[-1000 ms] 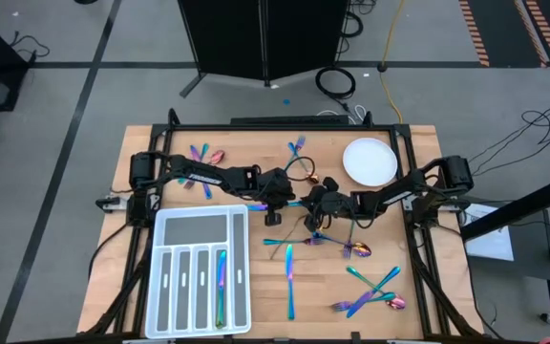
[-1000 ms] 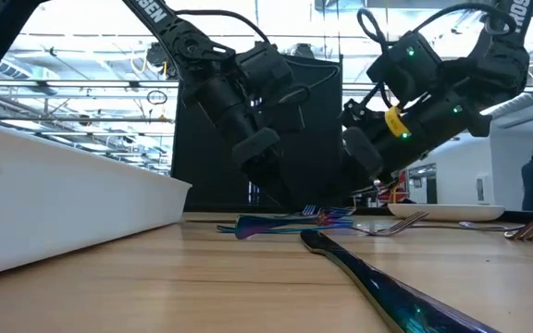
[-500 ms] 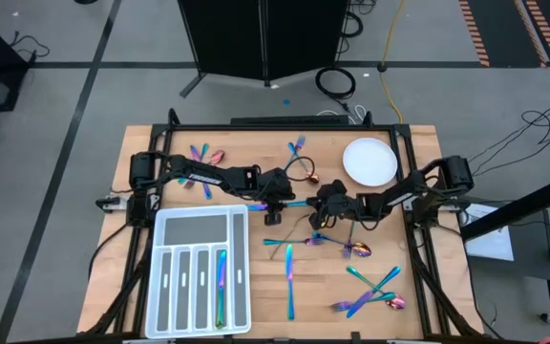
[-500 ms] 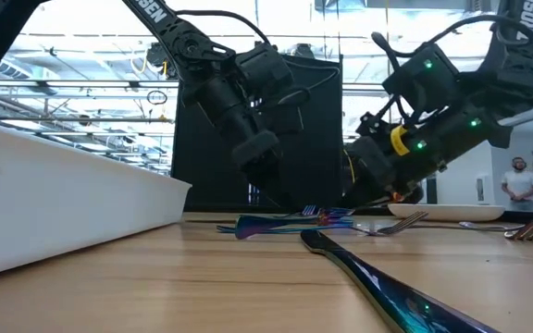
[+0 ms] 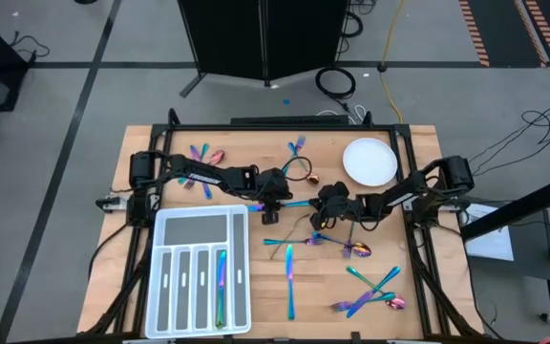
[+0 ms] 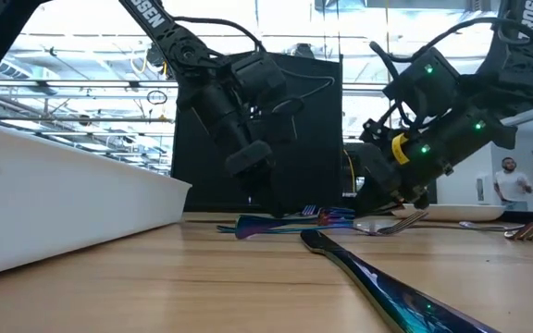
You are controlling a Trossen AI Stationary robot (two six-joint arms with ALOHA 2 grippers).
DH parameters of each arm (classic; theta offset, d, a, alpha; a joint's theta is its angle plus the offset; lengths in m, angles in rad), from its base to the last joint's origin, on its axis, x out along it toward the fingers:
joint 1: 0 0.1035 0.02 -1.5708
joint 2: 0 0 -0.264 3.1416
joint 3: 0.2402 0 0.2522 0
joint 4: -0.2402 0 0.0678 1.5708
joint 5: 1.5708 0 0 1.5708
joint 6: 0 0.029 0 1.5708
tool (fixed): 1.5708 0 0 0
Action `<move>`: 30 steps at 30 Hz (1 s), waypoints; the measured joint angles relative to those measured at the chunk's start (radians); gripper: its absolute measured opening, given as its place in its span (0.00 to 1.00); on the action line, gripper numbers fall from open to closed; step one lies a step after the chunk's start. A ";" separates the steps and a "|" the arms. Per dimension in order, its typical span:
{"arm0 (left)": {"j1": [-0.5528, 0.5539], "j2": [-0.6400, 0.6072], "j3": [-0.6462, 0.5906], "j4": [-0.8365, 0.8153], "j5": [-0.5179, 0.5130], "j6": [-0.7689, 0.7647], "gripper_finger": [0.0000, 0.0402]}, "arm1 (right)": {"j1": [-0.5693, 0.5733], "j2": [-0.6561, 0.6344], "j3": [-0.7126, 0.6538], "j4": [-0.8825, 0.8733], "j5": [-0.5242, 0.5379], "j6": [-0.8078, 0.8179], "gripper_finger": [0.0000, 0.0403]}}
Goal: Sort silverware
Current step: Put the top right iridescent knife into the cutlery tray
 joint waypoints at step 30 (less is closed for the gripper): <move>0.000 0.000 -0.001 0.027 0.042 0.000 0.31 | 0.006 0.075 0.002 0.011 0.000 0.101 0.00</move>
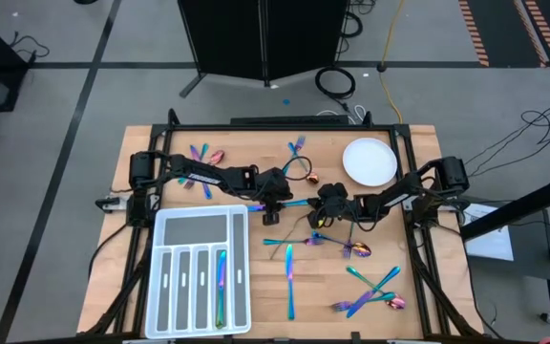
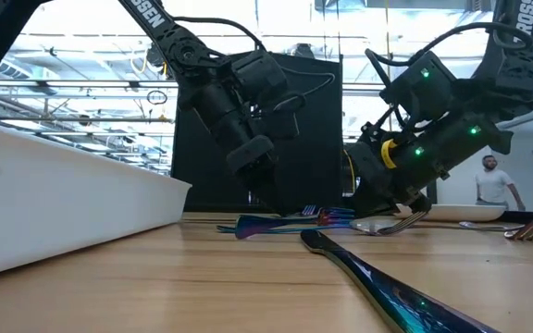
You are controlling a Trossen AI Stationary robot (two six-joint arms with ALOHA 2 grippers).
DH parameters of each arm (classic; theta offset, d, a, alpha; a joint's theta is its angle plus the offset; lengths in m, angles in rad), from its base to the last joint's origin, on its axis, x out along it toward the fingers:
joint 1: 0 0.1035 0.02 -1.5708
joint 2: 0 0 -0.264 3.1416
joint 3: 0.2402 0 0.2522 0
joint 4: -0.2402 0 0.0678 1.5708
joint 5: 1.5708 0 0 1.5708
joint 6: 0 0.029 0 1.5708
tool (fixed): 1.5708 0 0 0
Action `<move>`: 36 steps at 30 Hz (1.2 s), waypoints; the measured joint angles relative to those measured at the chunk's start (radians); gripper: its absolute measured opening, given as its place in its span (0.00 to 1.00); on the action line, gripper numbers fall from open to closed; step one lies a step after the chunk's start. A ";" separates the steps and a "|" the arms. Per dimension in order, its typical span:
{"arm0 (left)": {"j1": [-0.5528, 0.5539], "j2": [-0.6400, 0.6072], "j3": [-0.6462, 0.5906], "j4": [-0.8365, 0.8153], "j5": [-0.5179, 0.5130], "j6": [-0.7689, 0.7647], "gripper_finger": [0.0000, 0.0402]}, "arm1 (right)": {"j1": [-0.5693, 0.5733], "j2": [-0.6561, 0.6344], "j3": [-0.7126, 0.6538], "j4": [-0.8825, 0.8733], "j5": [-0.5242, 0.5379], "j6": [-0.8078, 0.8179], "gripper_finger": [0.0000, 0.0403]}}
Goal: Sort silverware
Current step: Put the top right iridescent knife into the cutlery tray
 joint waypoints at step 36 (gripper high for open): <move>0.025 -0.003 0.000 -0.058 0.022 0.027 0.31 | 0.000 -0.001 0.000 -0.021 -0.009 0.037 0.00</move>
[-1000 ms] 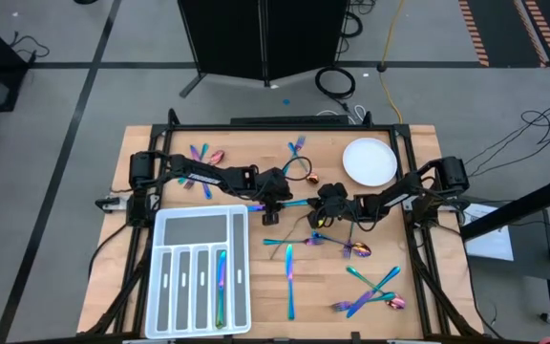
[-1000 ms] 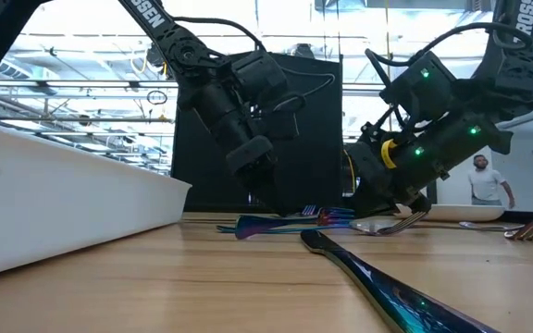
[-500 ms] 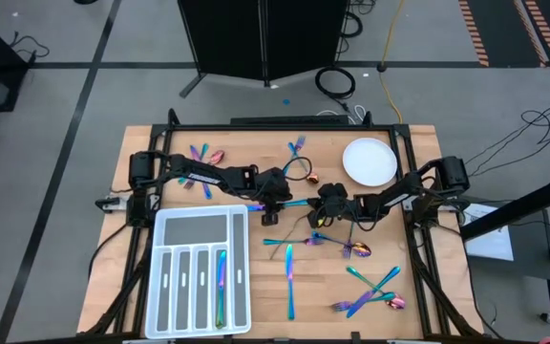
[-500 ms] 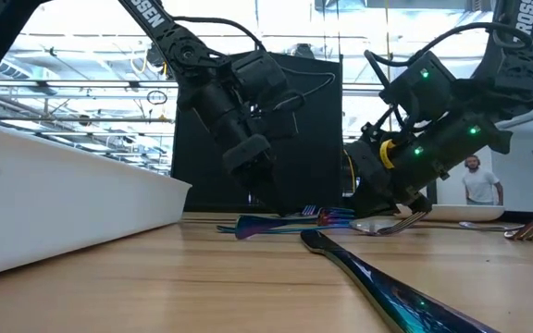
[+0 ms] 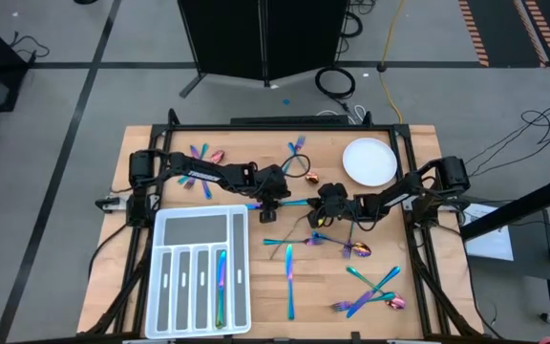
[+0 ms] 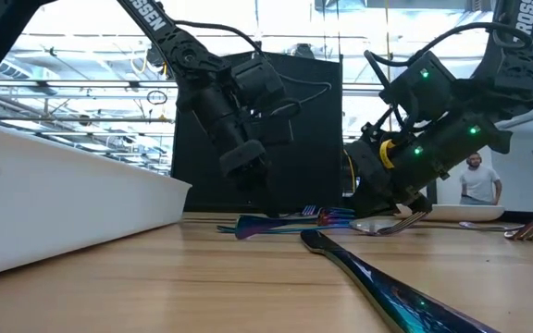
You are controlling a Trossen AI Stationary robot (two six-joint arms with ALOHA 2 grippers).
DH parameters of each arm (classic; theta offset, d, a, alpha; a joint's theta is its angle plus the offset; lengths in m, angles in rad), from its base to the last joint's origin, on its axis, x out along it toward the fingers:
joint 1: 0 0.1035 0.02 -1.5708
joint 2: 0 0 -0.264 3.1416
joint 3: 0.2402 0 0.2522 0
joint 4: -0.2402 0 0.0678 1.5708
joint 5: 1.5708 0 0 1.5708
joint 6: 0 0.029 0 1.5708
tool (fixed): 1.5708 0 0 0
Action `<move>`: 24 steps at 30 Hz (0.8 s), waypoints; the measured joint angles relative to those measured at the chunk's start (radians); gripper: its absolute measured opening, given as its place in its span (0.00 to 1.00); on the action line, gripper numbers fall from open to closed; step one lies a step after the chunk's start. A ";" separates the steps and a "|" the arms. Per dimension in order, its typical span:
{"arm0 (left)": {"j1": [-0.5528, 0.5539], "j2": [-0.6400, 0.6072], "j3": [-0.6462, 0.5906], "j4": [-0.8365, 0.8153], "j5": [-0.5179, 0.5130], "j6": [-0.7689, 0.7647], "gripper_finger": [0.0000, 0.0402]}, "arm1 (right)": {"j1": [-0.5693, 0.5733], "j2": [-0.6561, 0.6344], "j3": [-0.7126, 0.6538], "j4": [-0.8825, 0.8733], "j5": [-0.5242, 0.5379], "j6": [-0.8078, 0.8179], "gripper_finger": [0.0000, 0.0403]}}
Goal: Sort silverware
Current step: Put the top right iridescent knife into the cutlery tray
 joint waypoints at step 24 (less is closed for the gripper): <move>-0.014 0.021 0.000 -0.005 -0.011 -0.027 0.30 | 0.000 0.000 -0.001 0.007 -0.002 -0.011 0.00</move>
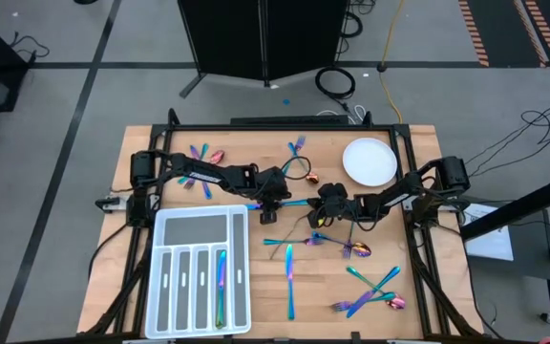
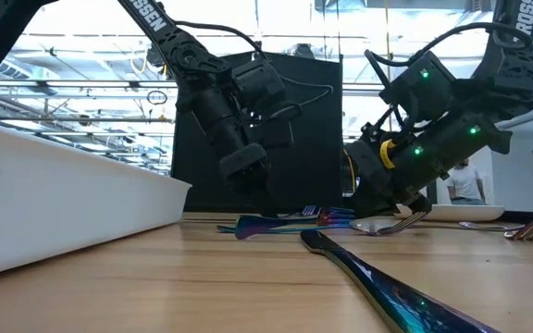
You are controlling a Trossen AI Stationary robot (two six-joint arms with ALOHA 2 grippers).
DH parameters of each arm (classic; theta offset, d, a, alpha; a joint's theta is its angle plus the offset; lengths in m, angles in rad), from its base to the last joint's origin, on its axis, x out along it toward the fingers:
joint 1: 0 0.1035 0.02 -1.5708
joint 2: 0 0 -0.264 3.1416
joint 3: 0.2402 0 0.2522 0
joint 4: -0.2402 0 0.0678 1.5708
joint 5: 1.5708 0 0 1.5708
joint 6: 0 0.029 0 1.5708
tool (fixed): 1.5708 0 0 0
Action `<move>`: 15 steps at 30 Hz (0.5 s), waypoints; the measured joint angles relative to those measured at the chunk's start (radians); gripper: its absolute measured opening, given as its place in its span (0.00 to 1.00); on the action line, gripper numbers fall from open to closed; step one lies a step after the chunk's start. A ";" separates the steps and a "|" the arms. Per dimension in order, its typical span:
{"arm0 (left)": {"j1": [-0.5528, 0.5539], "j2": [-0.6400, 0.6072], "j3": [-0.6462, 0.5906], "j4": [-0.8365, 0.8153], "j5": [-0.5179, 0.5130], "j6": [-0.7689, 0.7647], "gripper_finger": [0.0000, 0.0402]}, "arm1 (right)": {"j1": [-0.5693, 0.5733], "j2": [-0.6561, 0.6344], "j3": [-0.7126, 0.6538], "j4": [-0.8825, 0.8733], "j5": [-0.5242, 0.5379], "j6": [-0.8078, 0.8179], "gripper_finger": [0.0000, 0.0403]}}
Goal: Sort silverware
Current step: Put the top right iridescent knife into the cutlery tray
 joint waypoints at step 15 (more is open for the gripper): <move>0.005 0.001 0.000 0.006 0.006 0.008 0.06 | 0.000 0.000 0.000 0.003 0.000 0.003 0.00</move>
